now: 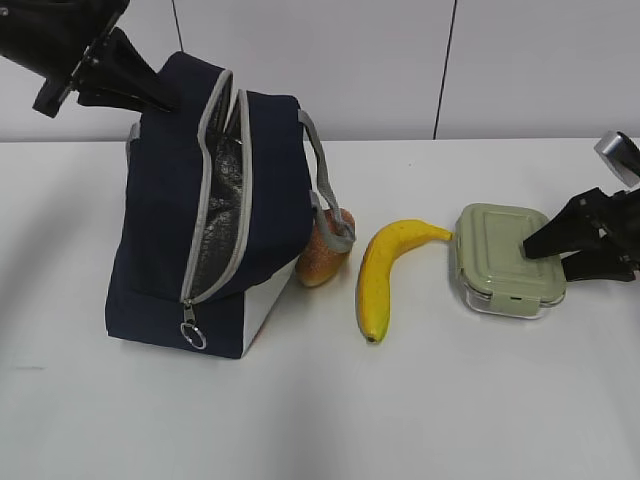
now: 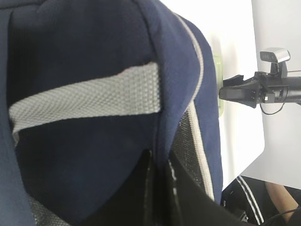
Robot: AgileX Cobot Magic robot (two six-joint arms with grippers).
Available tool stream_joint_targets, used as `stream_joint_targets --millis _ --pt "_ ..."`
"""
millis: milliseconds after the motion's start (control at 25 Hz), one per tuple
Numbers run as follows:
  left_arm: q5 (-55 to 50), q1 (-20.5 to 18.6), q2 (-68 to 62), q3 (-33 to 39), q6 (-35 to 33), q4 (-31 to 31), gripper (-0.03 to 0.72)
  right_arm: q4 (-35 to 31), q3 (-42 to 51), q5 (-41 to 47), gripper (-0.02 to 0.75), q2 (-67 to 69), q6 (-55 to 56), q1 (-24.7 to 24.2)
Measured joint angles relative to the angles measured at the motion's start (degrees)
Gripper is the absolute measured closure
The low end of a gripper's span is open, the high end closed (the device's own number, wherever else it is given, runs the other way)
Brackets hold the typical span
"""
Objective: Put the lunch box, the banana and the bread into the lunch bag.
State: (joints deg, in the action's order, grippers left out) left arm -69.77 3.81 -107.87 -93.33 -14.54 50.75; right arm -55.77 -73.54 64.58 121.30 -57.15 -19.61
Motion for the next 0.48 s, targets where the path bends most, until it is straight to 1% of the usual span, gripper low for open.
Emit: stream_joint_targets --millis 200,400,480 --pt "0.0 0.0 0.0 0.0 0.0 0.0 0.702 -0.77 0.0 -0.53 0.22 0.64 -0.77 0.0" --pt "0.0 0.0 0.0 0.0 0.0 0.0 0.702 -2.82 -0.58 0.39 0.241 2.57 -0.9 0.0" --pt "0.0 0.0 0.0 0.0 0.0 0.0 0.702 -3.72 -1.08 1.11 0.262 3.26 -1.0 -0.04"
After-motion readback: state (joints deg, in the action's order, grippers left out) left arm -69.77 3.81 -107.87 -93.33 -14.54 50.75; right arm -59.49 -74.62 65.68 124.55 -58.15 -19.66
